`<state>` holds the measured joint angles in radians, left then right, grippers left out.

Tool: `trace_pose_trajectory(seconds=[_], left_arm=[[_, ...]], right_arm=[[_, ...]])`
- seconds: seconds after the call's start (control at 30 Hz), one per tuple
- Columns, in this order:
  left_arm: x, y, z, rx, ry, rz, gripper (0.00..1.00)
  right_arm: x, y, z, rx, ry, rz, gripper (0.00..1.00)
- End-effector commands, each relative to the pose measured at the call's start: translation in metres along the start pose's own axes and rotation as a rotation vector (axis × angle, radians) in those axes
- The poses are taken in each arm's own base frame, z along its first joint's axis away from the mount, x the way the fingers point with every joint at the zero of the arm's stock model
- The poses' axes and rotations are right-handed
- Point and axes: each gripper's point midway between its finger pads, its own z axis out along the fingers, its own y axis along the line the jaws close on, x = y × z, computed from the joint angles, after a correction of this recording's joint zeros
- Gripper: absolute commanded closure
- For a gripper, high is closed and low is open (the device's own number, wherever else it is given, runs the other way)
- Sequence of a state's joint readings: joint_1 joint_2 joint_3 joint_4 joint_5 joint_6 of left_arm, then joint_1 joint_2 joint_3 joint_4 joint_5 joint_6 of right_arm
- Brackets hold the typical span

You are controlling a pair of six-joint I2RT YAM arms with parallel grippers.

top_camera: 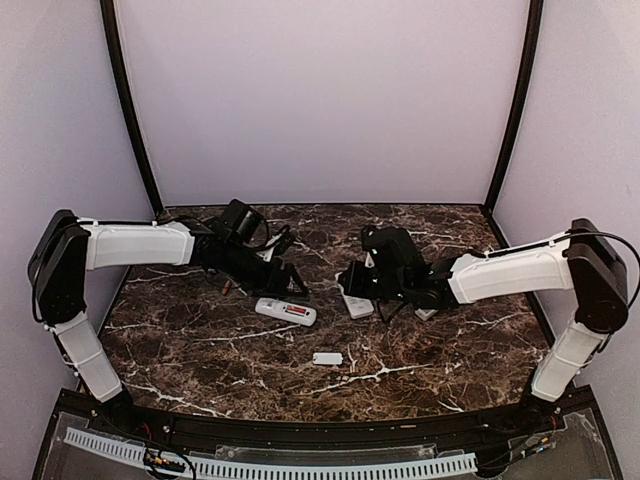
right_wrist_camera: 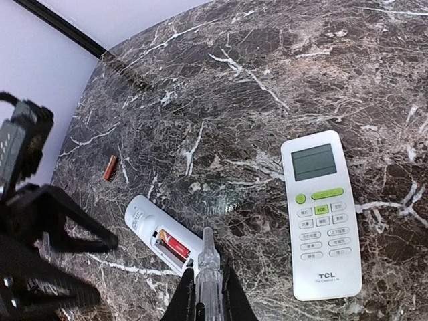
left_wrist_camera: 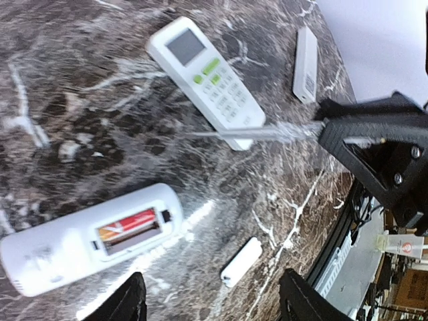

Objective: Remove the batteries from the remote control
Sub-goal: Adjust the remote control without the battery cover at the center of the board, then hold the remote control without the battery cover at the center of the board.

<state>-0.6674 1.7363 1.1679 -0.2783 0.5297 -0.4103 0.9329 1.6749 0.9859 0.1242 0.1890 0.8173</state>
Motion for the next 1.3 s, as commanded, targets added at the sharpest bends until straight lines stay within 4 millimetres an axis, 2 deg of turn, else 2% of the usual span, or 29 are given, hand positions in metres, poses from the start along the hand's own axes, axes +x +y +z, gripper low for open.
trace_pose_trajectory(seconds=[0.0,0.1,0.33,0.53,0.8,1.27], left_arm=[[0.001,0.049,-0.021,-0.130,0.033,-0.067,0.32],[0.005,0.077,-0.022,-0.195,0.070,-0.107,0.32],[0.010,0.104,-0.014,-0.279,0.113,-0.094,0.31],[0.012,0.112,-0.006,-0.289,0.136,-0.105,0.30],[0.013,0.119,-0.003,-0.308,0.138,-0.110,0.32],[0.015,0.123,0.004,-0.303,0.146,-0.121,0.42]], right_arm=[[0.004,-0.004,-0.010,0.039,0.032,0.010,1.00],[0.013,0.003,-0.014,0.029,0.058,0.024,1.00],[0.032,0.015,-0.010,-0.008,0.114,0.076,1.00],[0.036,0.028,-0.003,-0.046,0.126,0.081,1.00],[0.041,0.028,0.003,-0.042,0.132,0.088,1.00],[0.042,0.031,0.013,-0.041,0.137,0.077,1.00]])
